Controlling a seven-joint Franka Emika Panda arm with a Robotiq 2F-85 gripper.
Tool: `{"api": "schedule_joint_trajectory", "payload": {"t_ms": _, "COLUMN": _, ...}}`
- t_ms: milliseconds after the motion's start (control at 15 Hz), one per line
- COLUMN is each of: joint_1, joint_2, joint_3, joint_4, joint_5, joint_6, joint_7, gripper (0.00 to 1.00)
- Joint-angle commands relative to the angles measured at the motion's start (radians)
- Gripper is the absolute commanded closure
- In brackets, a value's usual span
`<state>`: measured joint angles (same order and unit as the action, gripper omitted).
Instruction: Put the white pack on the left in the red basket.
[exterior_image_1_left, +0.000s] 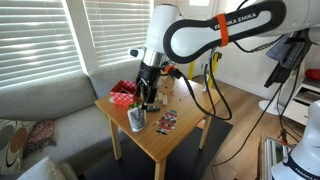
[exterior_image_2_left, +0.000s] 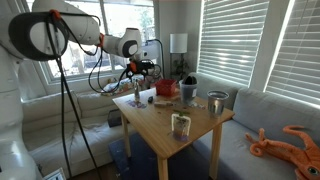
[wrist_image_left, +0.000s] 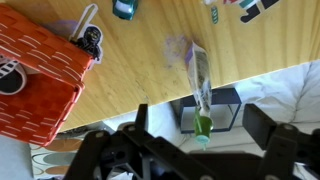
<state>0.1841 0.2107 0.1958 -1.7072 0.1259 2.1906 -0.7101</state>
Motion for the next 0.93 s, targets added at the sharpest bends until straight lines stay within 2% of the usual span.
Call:
{"api": "schedule_joint_trajectory", "payload": {"t_ms": 0, "joint_1": -0.016, "joint_2": 0.063, "joint_3": 0.032, "joint_4": 0.087, "joint_5": 0.024, "joint_6": -0.063, "joint_7": -0.055, "gripper": 0.35}}
{"api": "schedule_joint_trajectory", "payload": {"t_ms": 200, "joint_1": -0.016, "joint_2": 0.082, "joint_3": 0.039, "joint_4": 0.117, "joint_5": 0.013, "joint_6": -0.09, "joint_7": -0.063, "gripper": 0.58}}
{"api": "schedule_joint_trajectory", "payload": {"t_ms": 333, "joint_1": -0.015, "joint_2": 0.089, "joint_3": 0.04, "joint_4": 0.133, "joint_5": 0.008, "joint_6": -0.109, "joint_7": -0.067, "gripper": 0.71}}
{"api": "schedule_joint_trajectory", "payload": {"t_ms": 533, "joint_1": -0.01, "joint_2": 0.092, "joint_3": 0.035, "joint_4": 0.159, "joint_5": -0.014, "joint_6": -0.189, "joint_7": -0.053, "gripper": 0.93}}
{"api": "schedule_joint_trajectory", "payload": {"t_ms": 667, "joint_1": -0.007, "joint_2": 0.096, "joint_3": 0.034, "joint_4": 0.173, "joint_5": -0.018, "joint_6": -0.227, "joint_7": -0.051, "gripper": 0.99}}
{"api": "schedule_joint_trajectory", "payload": {"t_ms": 733, "joint_1": -0.005, "joint_2": 0.096, "joint_3": 0.032, "joint_4": 0.177, "joint_5": -0.023, "joint_6": -0.236, "joint_7": -0.045, "gripper": 0.95}}
{"api": "schedule_joint_trajectory", "payload": {"t_ms": 867, "joint_1": -0.004, "joint_2": 0.072, "joint_3": 0.031, "joint_4": 0.169, "joint_5": -0.021, "joint_6": -0.216, "joint_7": -0.032, "gripper": 0.95}}
